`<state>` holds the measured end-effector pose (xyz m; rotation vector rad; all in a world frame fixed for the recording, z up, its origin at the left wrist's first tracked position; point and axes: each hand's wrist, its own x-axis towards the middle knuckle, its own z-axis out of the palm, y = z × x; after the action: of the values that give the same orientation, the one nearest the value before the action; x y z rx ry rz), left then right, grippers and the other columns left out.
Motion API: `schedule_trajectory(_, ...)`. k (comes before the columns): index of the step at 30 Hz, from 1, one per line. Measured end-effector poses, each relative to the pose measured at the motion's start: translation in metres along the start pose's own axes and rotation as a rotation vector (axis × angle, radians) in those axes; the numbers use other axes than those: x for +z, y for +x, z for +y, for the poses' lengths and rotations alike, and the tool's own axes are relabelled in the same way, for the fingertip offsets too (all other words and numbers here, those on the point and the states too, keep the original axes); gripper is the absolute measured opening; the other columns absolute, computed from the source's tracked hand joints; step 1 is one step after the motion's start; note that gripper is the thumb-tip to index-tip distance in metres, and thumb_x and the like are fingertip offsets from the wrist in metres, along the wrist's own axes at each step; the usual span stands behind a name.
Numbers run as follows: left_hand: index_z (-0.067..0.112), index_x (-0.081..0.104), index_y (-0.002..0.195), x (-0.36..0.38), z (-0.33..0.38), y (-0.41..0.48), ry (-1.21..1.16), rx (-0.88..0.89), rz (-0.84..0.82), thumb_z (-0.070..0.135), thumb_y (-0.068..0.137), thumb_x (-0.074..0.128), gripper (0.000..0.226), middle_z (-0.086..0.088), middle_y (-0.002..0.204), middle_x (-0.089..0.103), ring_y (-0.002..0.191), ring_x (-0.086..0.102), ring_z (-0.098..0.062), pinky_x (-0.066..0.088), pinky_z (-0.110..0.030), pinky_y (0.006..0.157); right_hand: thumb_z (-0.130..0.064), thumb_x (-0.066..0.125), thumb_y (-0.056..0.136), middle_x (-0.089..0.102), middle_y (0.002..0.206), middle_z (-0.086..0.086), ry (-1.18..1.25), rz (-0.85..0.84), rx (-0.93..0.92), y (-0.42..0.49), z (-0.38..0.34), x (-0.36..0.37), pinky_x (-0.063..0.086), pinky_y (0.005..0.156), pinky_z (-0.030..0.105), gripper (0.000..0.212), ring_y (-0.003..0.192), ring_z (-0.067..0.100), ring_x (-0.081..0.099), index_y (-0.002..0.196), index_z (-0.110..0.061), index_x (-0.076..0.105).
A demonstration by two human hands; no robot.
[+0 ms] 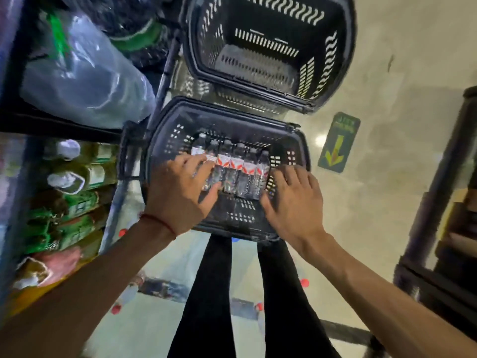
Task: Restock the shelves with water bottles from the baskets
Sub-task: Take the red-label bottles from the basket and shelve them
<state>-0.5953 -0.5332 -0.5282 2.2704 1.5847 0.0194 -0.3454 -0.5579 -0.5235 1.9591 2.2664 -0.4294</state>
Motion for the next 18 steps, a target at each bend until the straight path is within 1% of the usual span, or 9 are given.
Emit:
schedule_trajectory(2,0.008,0.068,0.126,0.032,-0.014,0.008,0.002,0.014,-0.03,0.041,0.092,0.058,0.048,-0.012,0.126,0.067,0.112,0.06,-0.035,0.05,-0.048,0.09,-0.042,0.054,0.095,0.062,0.124,0.007,0.01,-0.061,0.021,0.009,0.004,0.04,0.042,0.104,0.046,0.04,0.118,0.03,0.054,0.121,-0.014,0.064)
schedule_trajectory(4,0.01,0.067,0.128,0.067,-0.025,0.015,0.035,0.025,-0.083,0.042,0.091,0.056,0.05,-0.01,0.129,0.065,0.116,0.058,-0.033,0.045,-0.046,0.092,-0.043,0.055,0.095,0.062,0.125,0.008,-0.003,-0.151,0.042,0.017,0.011,0.086,0.042,0.105,0.046,0.043,0.12,0.031,0.054,0.124,-0.013,0.063)
schedule_trajectory(8,0.009,0.067,0.126,0.141,-0.042,0.029,0.086,0.099,-0.125,0.041,0.091,0.053,0.05,-0.011,0.127,0.065,0.114,0.057,-0.035,0.047,-0.048,0.087,-0.046,0.053,0.1,0.056,0.137,0.008,0.02,-0.373,0.102,0.036,0.027,0.18,0.041,0.107,0.046,0.049,0.128,0.029,0.049,0.137,-0.014,0.055)
schedule_trajectory(10,0.007,0.069,0.123,0.174,-0.047,0.037,0.079,0.126,-0.116,0.041,0.091,0.05,0.05,-0.01,0.124,0.066,0.111,0.058,-0.035,0.048,-0.047,0.086,-0.046,0.053,0.102,0.049,0.148,0.011,0.094,-0.487,0.198,0.052,0.038,0.226,0.04,0.111,0.046,0.058,0.137,0.03,0.045,0.148,-0.013,0.045)
schedule_trajectory(12,0.009,0.069,0.122,0.205,-0.052,0.045,0.091,0.149,-0.122,0.042,0.092,0.048,0.049,-0.008,0.123,0.066,0.111,0.058,-0.033,0.049,-0.046,0.086,-0.042,0.058,0.102,0.046,0.152,0.015,0.233,-0.549,0.387,0.07,0.051,0.275,0.041,0.113,0.048,0.063,0.14,0.033,0.043,0.152,-0.01,0.037)
schedule_trajectory(14,0.011,0.068,0.122,0.234,-0.056,0.051,0.092,0.172,-0.134,0.041,0.094,0.049,0.045,-0.006,0.122,0.065,0.11,0.058,-0.032,0.049,-0.045,0.086,-0.036,0.066,0.098,0.052,0.144,0.016,0.456,-0.561,0.633,0.087,0.062,0.319,0.046,0.109,0.047,0.063,0.134,0.035,0.051,0.148,-0.007,0.039)
schedule_trajectory(15,0.011,0.068,0.121,0.247,-0.059,0.054,0.091,0.178,-0.147,0.041,0.094,0.05,0.044,-0.006,0.122,0.065,0.109,0.058,-0.032,0.049,-0.046,0.085,-0.033,0.069,0.097,0.057,0.137,0.016,0.567,-0.542,0.743,0.094,0.067,0.34,0.048,0.105,0.043,0.06,0.126,0.034,0.057,0.143,-0.004,0.043)
schedule_trajectory(17,0.011,0.067,0.122,0.27,-0.064,0.06,0.097,0.179,-0.176,0.042,0.095,0.047,0.045,-0.006,0.121,0.065,0.108,0.058,-0.032,0.049,-0.047,0.086,-0.031,0.074,0.097,0.067,0.115,0.015,0.747,-0.512,0.912,0.105,0.072,0.373,0.055,0.088,0.037,0.044,0.097,0.027,0.066,0.122,-0.002,0.052)
schedule_trajectory(18,0.011,0.066,0.122,0.28,-0.067,0.063,0.101,0.178,-0.188,0.043,0.096,0.046,0.046,-0.007,0.121,0.065,0.108,0.058,-0.032,0.049,-0.047,0.087,-0.031,0.075,0.096,0.071,0.108,0.014,0.825,-0.514,0.957,0.11,0.074,0.387,0.059,0.081,0.04,0.035,0.084,0.024,0.066,0.106,-0.005,0.054)
